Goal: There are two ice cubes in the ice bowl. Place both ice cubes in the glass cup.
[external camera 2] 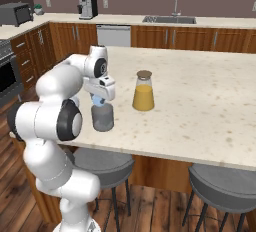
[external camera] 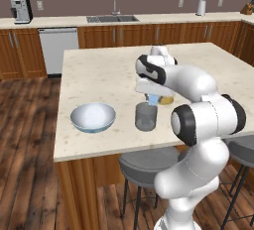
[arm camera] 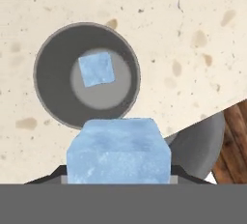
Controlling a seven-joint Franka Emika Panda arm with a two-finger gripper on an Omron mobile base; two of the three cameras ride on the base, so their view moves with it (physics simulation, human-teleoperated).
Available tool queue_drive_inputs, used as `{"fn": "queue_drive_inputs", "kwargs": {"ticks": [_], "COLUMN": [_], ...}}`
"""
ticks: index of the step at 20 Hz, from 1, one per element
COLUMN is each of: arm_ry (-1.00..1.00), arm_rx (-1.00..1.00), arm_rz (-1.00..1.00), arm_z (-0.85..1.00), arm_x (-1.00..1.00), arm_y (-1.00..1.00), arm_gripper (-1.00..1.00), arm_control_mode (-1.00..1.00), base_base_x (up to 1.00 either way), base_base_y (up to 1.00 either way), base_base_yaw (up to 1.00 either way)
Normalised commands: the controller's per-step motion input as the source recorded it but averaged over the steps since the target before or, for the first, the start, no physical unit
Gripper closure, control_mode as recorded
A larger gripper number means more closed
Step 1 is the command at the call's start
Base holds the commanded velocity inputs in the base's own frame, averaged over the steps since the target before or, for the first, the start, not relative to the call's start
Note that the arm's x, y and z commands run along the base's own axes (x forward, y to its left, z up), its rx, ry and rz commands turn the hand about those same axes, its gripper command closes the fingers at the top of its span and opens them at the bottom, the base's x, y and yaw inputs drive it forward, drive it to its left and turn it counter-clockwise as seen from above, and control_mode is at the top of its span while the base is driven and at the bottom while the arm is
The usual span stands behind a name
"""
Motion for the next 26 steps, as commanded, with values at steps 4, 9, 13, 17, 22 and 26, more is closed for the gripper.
{"fn": "queue_drive_inputs", "kwargs": {"ticks": [4, 9, 13, 17, 22, 26], "arm_ry": [0.01, 0.0, 0.0, 0.0, 0.0, 0.0], "arm_rx": [-0.02, -0.01, 0.0, 0.0, 0.0, 0.0], "arm_rz": [-0.01, 0.01, 0.0, 0.0, 0.0, 0.0], "arm_z": [-0.09, -0.19, -0.15, -0.17, -0.31, -0.27], "arm_x": [0.13, 0.44, 0.48, 0.31, 0.0, 0.02], "arm_y": [0.29, 0.0, 0.0, -0.01, -0.15, -0.05], "arm_gripper": [1.0, 1.0, 1.0, 1.0, 1.0, 1.0], "arm_control_mode": [-1.0, -1.0, -1.0, -1.0, -1.0, -1.0], "base_base_x": [0.0, 0.0, 0.0, 0.0, 0.0, 0.0], "base_base_y": [0.0, 0.0, 0.0, 0.0, 0.0, 0.0], "base_base_yaw": [0.0, 0.0, 0.0, 0.0, 0.0, 0.0]}}
